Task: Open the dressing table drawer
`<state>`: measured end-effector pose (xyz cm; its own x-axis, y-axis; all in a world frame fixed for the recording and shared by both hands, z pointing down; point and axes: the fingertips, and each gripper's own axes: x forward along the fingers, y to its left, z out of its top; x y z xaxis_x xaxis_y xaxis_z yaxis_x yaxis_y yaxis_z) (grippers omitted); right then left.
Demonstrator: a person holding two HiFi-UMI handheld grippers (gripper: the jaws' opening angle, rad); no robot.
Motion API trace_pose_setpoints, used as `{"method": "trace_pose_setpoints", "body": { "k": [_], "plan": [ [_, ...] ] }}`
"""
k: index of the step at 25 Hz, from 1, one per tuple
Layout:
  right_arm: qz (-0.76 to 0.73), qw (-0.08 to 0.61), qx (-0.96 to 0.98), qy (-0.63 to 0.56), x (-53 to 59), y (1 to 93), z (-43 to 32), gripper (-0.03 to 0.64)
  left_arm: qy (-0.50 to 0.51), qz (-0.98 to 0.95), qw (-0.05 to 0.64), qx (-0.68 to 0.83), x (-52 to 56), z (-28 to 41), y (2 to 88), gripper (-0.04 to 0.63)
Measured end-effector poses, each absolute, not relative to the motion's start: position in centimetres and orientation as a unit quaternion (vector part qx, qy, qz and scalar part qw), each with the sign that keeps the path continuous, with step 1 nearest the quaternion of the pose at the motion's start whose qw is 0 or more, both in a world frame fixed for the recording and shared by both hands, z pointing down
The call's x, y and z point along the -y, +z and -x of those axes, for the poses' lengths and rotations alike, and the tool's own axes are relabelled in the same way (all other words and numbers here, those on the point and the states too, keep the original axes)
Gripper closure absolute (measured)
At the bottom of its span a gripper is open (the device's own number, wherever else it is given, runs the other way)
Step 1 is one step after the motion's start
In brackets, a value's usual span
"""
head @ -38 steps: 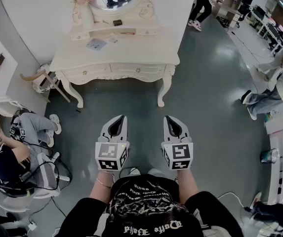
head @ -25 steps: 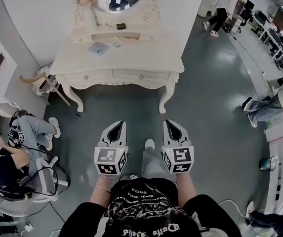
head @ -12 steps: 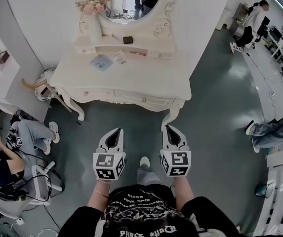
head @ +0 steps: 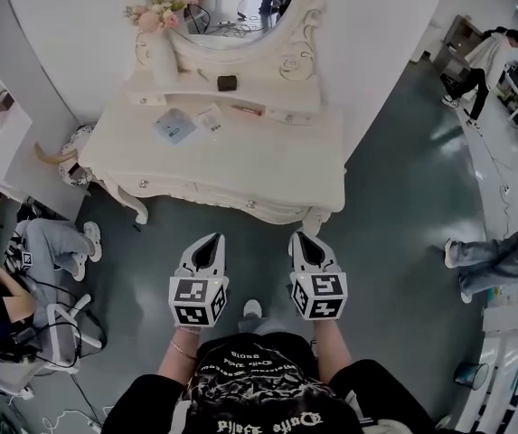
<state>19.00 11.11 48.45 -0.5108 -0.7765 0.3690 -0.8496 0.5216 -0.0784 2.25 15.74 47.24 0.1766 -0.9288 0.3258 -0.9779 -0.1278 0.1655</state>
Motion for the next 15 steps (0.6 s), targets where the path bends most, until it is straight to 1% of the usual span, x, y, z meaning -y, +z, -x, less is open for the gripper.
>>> {"method": "trace_pose_setpoints", "body": {
  "k": [9,15],
  "plan": [
    [-0.460,0.145,0.868,0.121,-5.8,48.8,-19.7,0.609,0.067,-0.731,0.175,0.656,-11.3,-2.9,47.6,0.580],
    [-0.454,0.154,0.869,0.122,-5.1,49.3,-19.4,0.609,0.060,-0.720,0.197,0.663,-10.0,-2.1,48.4,0.580]
  ]
}}
